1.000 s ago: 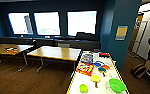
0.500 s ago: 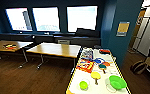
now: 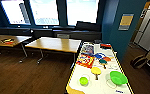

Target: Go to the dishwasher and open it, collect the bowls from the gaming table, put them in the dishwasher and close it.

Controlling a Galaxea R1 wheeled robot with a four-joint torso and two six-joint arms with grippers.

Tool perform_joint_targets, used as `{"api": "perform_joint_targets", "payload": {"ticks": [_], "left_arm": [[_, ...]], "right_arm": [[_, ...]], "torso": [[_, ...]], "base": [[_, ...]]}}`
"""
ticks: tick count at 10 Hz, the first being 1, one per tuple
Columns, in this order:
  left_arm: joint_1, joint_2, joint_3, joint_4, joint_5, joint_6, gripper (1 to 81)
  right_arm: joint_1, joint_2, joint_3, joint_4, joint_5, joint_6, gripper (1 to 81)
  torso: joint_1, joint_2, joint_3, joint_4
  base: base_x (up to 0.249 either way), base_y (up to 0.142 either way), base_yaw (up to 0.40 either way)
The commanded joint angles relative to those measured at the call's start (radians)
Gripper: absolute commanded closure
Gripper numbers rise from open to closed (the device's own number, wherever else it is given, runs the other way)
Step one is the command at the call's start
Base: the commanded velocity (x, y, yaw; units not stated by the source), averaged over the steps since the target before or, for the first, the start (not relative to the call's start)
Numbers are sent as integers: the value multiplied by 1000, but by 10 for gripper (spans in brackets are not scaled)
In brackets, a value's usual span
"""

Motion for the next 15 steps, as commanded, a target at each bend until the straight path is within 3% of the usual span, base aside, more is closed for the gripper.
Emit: {"api": "perform_joint_targets", "payload": {"ticks": [1, 4, 5, 7, 9, 10, 15], "left_arm": [[-44, -27, 11, -6, 53, -4, 10], [-48, -24, 14, -6, 52, -4, 10], [-67, -55, 63, -6, 52, -4, 10], [-111, -130, 165, -8, -8, -5, 10], [-174, -175, 235, -12, -11, -7, 10], [-193, -179, 253, -11, -7, -22, 10], [-208, -167, 263, -11, -7, -27, 10]], "right_arm": [[157, -86, 10, 9, -117, 64, 10], [277, -86, -2, 9, -213, 105, 10], [310, -86, -2, 9, -233, 106, 10], [353, -81, -2, 9, -264, 117, 10], [387, -81, -8, 9, -282, 120, 10], [409, -81, -13, 10, -304, 129, 10], [505, -73, -33, 9, -353, 165, 10]], "torso": [[0, 0, 0, 0], [0, 0, -1, 0], [0, 0, -1, 0], [0, 0, -1, 0], [0, 0, -1, 0], [0, 0, -2, 0], [1, 1, -100, 0]], "base": [[0, 0, 0], [0, 0, 0], [0, 0, 0], [0, 0, 0], [0, 0, 0], [0, 0, 0], [0, 0, 0]]}}
